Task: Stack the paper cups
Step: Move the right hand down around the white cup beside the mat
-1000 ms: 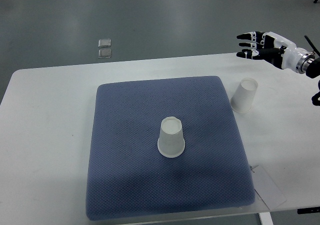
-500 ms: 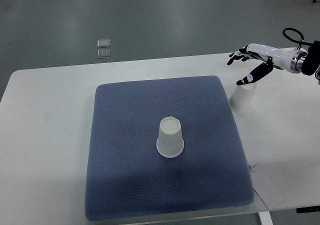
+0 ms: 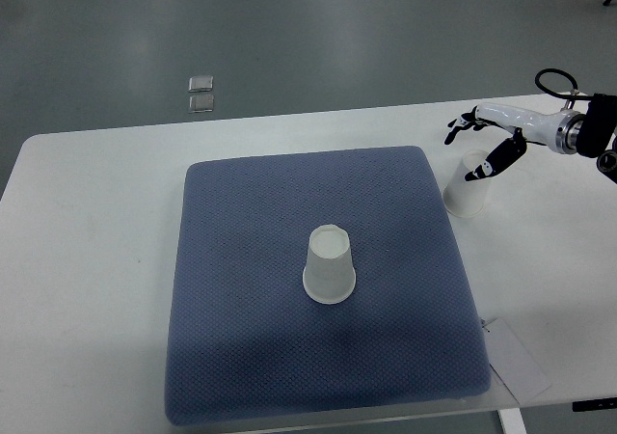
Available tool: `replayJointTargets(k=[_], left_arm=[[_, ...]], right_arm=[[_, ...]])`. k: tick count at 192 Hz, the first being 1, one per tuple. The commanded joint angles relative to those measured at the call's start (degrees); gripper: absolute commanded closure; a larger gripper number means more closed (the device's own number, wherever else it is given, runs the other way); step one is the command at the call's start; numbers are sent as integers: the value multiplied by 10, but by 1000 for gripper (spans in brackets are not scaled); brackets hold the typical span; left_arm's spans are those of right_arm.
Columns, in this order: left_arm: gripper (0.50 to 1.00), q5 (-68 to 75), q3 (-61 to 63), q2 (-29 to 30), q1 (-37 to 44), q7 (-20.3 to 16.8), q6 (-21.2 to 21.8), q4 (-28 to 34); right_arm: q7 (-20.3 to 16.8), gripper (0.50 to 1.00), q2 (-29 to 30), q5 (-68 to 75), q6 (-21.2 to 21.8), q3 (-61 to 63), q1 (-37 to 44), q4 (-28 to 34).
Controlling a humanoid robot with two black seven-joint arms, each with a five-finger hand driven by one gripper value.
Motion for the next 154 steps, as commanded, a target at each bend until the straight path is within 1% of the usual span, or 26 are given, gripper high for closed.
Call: replayJointTargets(k=[1, 62, 107, 154], left_arm=[[500, 0, 0, 0, 0, 0, 0, 0], [500, -1, 0, 0, 0, 0, 0, 0], [500, 0, 0, 0, 0, 0, 0, 0], [500, -1, 0, 0, 0, 0, 0, 0]], right_arm=[[0, 599, 1, 0, -15, -13, 0, -9], [0, 599, 6, 0, -37, -26, -1, -29], [-4, 597, 13, 0, -37, -26, -2, -39], [-5, 597, 26, -20, -69, -39, -2, -57]])
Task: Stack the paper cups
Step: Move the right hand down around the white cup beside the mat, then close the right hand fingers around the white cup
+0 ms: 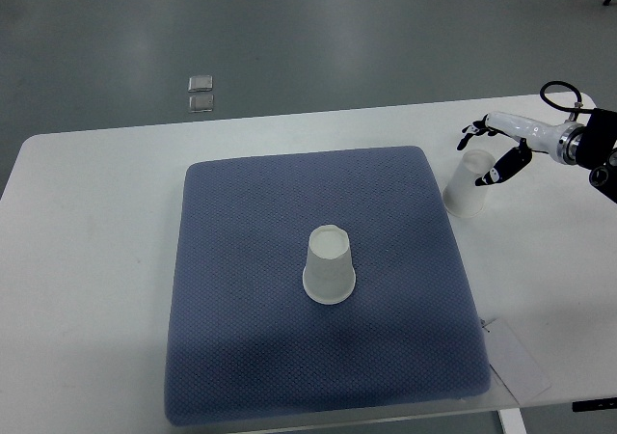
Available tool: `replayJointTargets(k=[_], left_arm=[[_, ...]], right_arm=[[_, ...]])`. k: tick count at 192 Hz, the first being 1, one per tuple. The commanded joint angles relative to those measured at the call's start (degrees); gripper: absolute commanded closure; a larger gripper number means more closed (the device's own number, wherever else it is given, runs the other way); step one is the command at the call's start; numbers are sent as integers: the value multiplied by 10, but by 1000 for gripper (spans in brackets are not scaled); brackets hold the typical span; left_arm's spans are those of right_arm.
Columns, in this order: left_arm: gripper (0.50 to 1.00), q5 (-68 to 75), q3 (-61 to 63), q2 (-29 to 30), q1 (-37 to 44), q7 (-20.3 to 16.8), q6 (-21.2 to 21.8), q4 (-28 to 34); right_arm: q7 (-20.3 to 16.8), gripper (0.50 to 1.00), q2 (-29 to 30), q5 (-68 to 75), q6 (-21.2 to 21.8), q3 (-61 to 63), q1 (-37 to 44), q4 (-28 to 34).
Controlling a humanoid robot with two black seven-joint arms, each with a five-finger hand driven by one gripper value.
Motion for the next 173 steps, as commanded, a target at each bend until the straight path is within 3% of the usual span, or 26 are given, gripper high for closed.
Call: replayJointTargets(k=[1, 128, 148, 173], left_arm=[[500, 0, 0, 0, 0, 0, 0, 0], [500, 0, 0, 0, 0, 0, 0, 0], [500, 0, 0, 0, 0, 0, -1, 0], [500, 0, 0, 0, 0, 0, 0, 0]], right_arm=[[-1, 597, 7, -4, -10, -5, -1, -8], [-3, 605, 30, -12, -25, -33, 0, -46], [-3, 636, 32, -12, -26, -38, -1, -51], [-3, 738, 34, -12, -26, -43, -1, -54]])
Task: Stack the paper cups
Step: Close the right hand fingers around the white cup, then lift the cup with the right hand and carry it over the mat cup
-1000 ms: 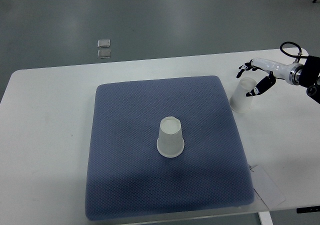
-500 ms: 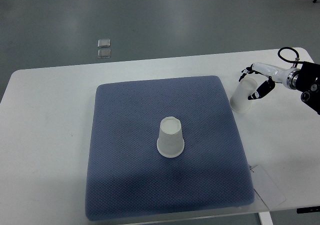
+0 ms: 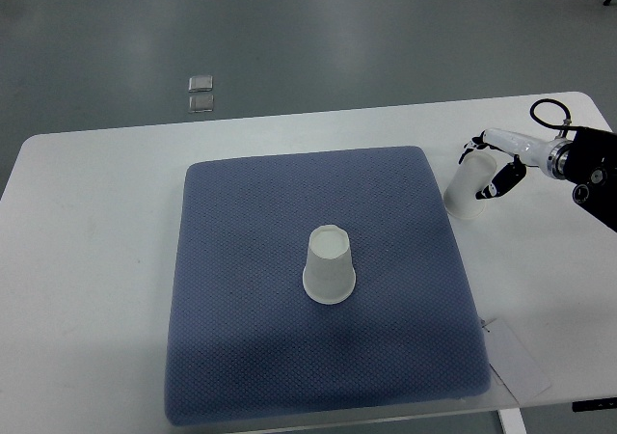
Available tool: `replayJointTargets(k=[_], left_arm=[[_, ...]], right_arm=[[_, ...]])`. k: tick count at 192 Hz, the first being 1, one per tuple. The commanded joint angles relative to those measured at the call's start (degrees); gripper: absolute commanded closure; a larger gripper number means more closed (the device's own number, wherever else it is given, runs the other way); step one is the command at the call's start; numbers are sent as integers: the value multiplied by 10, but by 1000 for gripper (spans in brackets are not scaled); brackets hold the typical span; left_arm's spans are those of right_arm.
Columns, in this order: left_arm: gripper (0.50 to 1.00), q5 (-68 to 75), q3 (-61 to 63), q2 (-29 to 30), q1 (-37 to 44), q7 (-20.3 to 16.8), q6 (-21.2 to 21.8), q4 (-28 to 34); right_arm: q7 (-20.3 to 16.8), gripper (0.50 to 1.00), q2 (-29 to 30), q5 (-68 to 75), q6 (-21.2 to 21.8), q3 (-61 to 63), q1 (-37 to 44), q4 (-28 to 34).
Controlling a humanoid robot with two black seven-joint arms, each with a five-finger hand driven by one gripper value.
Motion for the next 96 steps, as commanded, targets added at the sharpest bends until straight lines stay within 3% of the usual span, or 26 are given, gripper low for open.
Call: replayJointTargets(k=[1, 15, 23, 28, 59, 96], left_arm=[[500, 0, 0, 0, 0, 0, 0, 0], [500, -1, 0, 0, 0, 0, 0, 0], [500, 0, 0, 0, 0, 0, -1, 0], [500, -1, 0, 0, 0, 0, 0, 0], [500, 0, 0, 0, 0, 0, 0, 0], [500, -1, 0, 0, 0, 0, 0, 0]], right_arm=[[-1, 746, 1, 0, 0, -3, 0, -4], [-1, 832, 2, 0, -1, -3, 0, -5], [-1, 918, 2, 0, -2, -3, 0, -4], [-1, 1000, 3, 0, -7, -2, 0, -4], [-2, 1000, 0, 1, -58, -1, 0, -3], [-1, 1000, -42, 9, -53, 10, 25, 31]])
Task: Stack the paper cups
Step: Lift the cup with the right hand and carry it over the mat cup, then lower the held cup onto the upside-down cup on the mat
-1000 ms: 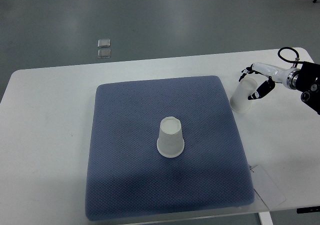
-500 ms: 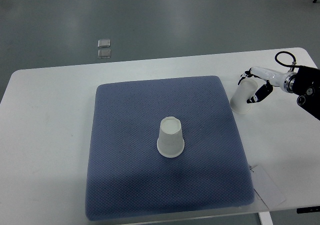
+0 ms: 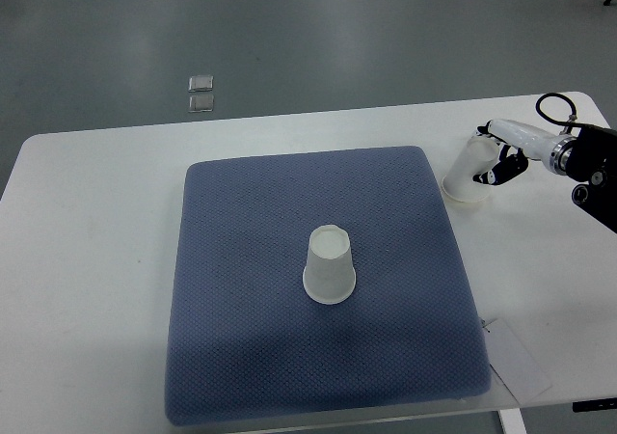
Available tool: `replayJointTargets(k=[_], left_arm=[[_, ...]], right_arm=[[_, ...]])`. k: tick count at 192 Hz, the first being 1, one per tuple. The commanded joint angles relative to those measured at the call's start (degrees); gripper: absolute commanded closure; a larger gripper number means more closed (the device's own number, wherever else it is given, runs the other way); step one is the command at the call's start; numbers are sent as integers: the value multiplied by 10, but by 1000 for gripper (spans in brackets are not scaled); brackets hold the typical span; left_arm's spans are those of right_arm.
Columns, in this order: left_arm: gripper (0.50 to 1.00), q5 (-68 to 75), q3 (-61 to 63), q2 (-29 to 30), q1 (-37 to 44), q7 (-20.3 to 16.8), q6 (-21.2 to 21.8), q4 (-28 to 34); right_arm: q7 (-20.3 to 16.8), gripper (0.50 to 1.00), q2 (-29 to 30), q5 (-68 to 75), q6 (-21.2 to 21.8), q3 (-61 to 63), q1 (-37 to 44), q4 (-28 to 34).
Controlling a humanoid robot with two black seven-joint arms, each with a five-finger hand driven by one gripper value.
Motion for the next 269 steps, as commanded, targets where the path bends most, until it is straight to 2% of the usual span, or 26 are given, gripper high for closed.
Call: replayJointTargets(k=[1, 16, 41, 75, 113, 154, 209, 269], left_arm=[[500, -1, 0, 0, 0, 0, 0, 0], [500, -1, 0, 0, 0, 0, 0, 0], [500, -1, 0, 0, 0, 0, 0, 0], [500, 0, 0, 0, 0, 0, 0, 0], [500, -1, 0, 0, 0, 0, 0, 0], [500, 0, 0, 0, 0, 0, 0, 0], [500, 0, 0, 0, 0, 0, 0, 0], [500, 0, 0, 0, 0, 0, -1, 0]], right_arm=[[1, 1000, -27, 6, 5, 5, 19, 24], [3, 1000, -42, 16, 28, 12, 39, 55], [4, 1000, -74, 61, 95, 37, 78, 108], [4, 1000, -108, 92, 169, 46, 138, 217], [2, 1000, -107, 100, 252, 59, 173, 316], [2, 1000, -72, 101, 314, 60, 188, 362], [-11, 1000, -28, 100, 316, 59, 170, 369], [-18, 1000, -11, 95, 316, 57, 141, 369]])
